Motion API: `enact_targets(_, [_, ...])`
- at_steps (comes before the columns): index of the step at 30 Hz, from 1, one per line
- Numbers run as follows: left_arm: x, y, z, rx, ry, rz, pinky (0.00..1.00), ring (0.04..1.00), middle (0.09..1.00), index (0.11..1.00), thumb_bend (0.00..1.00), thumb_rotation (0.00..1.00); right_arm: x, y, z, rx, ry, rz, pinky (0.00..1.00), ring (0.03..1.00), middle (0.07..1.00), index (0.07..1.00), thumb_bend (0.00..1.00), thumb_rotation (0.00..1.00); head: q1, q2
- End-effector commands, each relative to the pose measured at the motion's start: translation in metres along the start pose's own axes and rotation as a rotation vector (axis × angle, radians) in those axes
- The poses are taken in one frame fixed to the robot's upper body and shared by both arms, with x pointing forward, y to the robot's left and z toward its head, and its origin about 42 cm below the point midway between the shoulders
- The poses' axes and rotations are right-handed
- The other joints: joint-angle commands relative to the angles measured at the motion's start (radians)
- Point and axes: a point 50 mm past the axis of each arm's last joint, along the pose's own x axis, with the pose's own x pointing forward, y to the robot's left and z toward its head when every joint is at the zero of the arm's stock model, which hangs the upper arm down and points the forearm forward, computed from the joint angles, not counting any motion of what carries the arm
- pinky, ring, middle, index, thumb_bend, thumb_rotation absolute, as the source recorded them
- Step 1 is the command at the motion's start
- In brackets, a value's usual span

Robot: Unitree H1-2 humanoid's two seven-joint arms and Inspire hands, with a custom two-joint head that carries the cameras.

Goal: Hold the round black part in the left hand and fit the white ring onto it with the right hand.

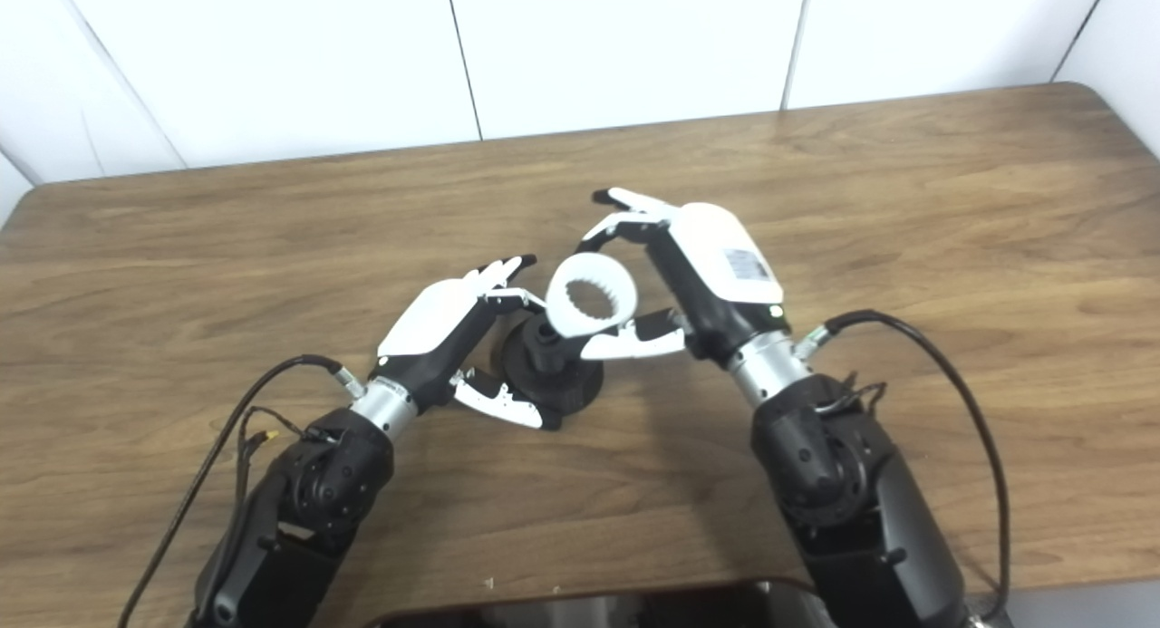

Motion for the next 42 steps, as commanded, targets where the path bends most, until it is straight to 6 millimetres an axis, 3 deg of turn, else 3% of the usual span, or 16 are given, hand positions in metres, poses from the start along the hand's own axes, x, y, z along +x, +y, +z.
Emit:
enact_targets(1, [0.007,0.017,0.013,0.029,-0.053,0.058,1.00,1.000,1.000,0.619,0.97,0.35,0.014,-0.008,0.013,-0.015,-0.071,-0.037,0.86,0.879,0.883,0.613,0.79,0.35,0.002,0.001])
enact_targets(9, [0.007,0.017,0.015,0.035,-0.062,0.059,1.00,1.000,1.000,0.615,0.97,0.37,0.024,0.006,0.012,-0.018,-0.082,0.000,0.84,0.860,0.873,0.609,0.80,0.32,0.005,0.007])
enact_targets(24, [0.007,0.021,0.019,0.032,-0.061,0.056,1.00,1.000,1.000,0.622,0.97,0.36,0.028,0.029,0.002,-0.041,-0.051,0.083,0.82,0.855,0.875,0.615,0.80,0.36,0.019,0.017])
enact_targets(42, [0.006,0.023,0.020,0.028,-0.056,0.057,1.00,1.000,1.000,0.625,0.97,0.37,0.020,0.038,-0.011,-0.043,-0.024,0.138,0.85,0.863,0.888,0.627,0.81,0.38,0.021,0.026])
